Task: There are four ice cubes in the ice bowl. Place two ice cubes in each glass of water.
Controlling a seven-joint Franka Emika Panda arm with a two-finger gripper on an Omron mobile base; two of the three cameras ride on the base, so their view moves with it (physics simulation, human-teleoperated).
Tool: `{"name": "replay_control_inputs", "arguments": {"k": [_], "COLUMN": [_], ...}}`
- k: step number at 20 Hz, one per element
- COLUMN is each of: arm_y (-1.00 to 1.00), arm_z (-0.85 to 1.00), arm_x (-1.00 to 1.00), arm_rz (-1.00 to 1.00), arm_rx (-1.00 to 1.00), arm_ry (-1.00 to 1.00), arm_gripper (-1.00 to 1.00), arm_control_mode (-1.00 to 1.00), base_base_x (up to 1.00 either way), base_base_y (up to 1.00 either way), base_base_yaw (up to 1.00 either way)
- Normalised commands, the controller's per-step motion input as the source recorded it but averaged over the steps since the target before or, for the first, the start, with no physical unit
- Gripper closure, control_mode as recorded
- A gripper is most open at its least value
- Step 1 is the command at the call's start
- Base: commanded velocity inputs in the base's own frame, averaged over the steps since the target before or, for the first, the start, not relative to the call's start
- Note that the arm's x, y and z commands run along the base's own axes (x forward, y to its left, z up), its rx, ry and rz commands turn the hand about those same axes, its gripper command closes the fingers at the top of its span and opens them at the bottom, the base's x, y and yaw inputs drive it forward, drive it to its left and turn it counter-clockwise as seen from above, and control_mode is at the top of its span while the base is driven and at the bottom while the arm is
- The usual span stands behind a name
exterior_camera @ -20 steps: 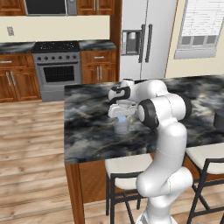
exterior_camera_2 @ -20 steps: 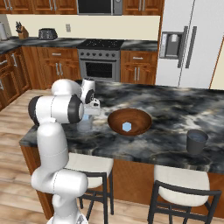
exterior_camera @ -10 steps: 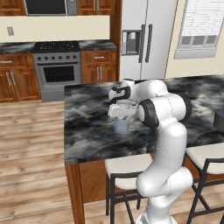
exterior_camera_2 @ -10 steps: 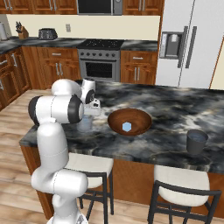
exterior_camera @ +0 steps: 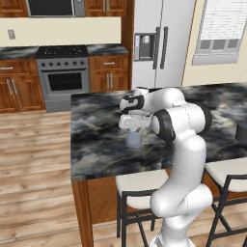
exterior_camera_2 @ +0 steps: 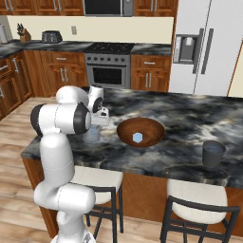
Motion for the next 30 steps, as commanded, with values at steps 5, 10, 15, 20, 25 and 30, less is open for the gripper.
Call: {"name": "replay_control_inputs", "arguments": {"k": [5,10,15,20,25,30], "arm_y": [0.00,0.00,-0.03,-0.71,-0.98,-0.70], "arm_z": [0.01,0.29,0.66,0.25,0.22,0.72], "arm_x": [-0.03,-0.21,-0.50,-0.80,-0.61,-0.23], "arm_rz": [-0.05,-0.03,-0.05,-0.16,-0.13,-0.04], "arm_rx": [0.00,0.00,0.00,0.00,-0.03,-0.11], "arm_ry": [-0.01,-0.07,-0.14,-0.13,-0.03,-0.01], "arm_gripper": [1.00,1.00,1.00,1.00,1.00,1.00], "arm_control_mode": [-1.00,-1.00,-1.00,-1.00,-1.00,-1.00], "base_base_x": [0.00,0.00,0.00,0.00,0.00,0.00], "base_base_y": [0.00,0.00,0.00,0.00,0.00,0.00], "base_base_yaw": [0.00,0.00,0.00,0.00,0.00,0.00]}}
